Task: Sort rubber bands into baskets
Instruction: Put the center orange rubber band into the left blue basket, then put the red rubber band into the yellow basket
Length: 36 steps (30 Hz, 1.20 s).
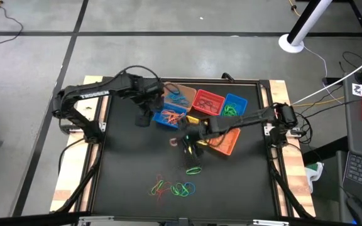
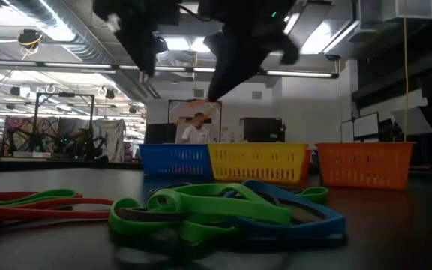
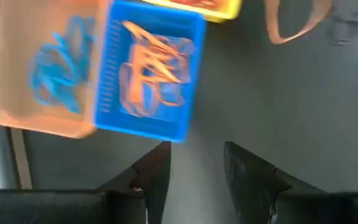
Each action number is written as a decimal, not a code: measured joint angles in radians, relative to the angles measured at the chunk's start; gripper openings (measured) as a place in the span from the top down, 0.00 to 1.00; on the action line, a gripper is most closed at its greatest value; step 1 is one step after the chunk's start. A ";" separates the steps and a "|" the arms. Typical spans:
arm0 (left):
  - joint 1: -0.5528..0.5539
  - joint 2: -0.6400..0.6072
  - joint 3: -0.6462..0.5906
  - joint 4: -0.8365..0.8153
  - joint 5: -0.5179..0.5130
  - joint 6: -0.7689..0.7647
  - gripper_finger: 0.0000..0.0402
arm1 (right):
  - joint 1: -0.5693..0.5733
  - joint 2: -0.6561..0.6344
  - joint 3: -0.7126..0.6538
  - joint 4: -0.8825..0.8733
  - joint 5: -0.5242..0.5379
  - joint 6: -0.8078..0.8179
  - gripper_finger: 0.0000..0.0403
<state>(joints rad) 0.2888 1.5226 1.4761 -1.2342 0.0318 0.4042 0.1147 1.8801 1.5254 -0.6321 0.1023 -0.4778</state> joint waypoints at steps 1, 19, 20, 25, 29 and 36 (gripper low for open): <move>-0.011 -0.005 0.000 -0.017 0.018 -0.020 0.64 | -0.022 0.000 0.001 0.014 0.011 -0.023 1.00; -0.264 -0.018 0.000 0.006 0.151 -0.304 0.64 | -0.288 0.004 0.000 0.190 -0.156 -0.138 1.00; -0.276 -0.018 0.000 0.015 0.151 -0.322 0.64 | -0.289 0.004 0.000 0.191 -0.157 -0.138 1.00; -0.335 -0.017 0.000 0.045 0.151 -0.402 0.64 | -0.285 0.004 0.000 0.191 -0.158 -0.138 0.91; -0.389 -0.017 0.000 0.104 0.144 -0.490 0.64 | -0.285 0.004 0.000 0.193 -0.146 -0.135 0.77; -0.517 -0.017 0.000 0.185 0.028 -0.653 0.64 | -0.285 0.001 -0.001 0.109 -0.058 -0.131 0.65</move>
<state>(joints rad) -0.2277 1.5059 1.4757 -1.0494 0.0603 -0.2490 -0.1707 1.8813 1.5245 -0.5228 0.0446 -0.6088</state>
